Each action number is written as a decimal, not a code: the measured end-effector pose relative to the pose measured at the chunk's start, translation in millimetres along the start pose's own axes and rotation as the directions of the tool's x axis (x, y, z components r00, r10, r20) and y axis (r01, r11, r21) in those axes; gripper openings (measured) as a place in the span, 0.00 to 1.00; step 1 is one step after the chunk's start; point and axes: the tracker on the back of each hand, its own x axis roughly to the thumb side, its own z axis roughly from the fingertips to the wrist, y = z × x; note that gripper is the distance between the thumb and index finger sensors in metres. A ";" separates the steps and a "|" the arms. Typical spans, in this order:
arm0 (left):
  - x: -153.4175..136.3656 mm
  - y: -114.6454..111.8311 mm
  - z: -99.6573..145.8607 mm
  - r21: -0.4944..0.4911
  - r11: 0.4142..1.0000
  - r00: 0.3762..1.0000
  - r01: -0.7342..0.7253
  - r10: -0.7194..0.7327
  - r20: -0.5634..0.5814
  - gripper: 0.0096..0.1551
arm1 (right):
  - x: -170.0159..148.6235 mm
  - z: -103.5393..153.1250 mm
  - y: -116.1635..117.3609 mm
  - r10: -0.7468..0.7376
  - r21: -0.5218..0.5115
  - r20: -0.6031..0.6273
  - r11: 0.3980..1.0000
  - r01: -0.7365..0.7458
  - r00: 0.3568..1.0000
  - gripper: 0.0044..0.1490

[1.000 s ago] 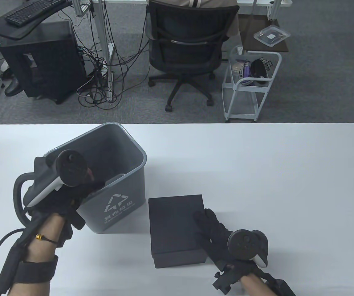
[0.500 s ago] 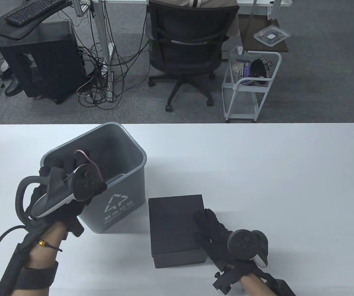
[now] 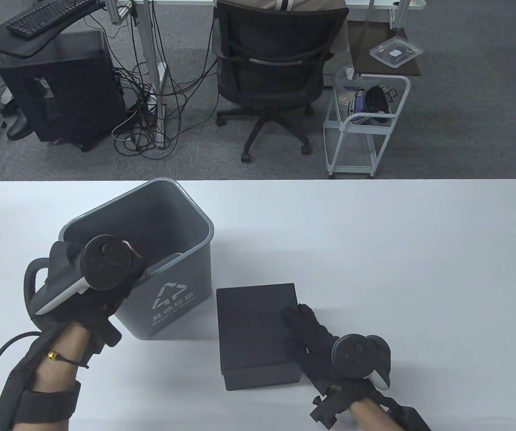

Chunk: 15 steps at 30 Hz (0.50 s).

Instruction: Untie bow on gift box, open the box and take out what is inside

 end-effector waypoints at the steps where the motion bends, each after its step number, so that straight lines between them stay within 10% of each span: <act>1: -0.1 1.3 0.5 0.016 1.000 1.000 -0.002 0.002 0.002 0.31 | 0.0 0.0 0.0 0.000 0.000 0.000 1.000 0.000 1.000 0.41; 8: -2.5 13.4 8.3 0.042 0.997 0.997 -0.069 0.070 -0.025 0.33 | 0.0 0.0 0.0 0.000 0.000 0.000 1.000 0.000 1.000 0.41; 15: 39.5 -9.5 35.1 0.229 0.907 0.924 -0.354 0.301 0.237 0.35 | -1.0 -0.1 0.4 -0.023 0.006 -0.009 1.000 0.024 1.000 0.41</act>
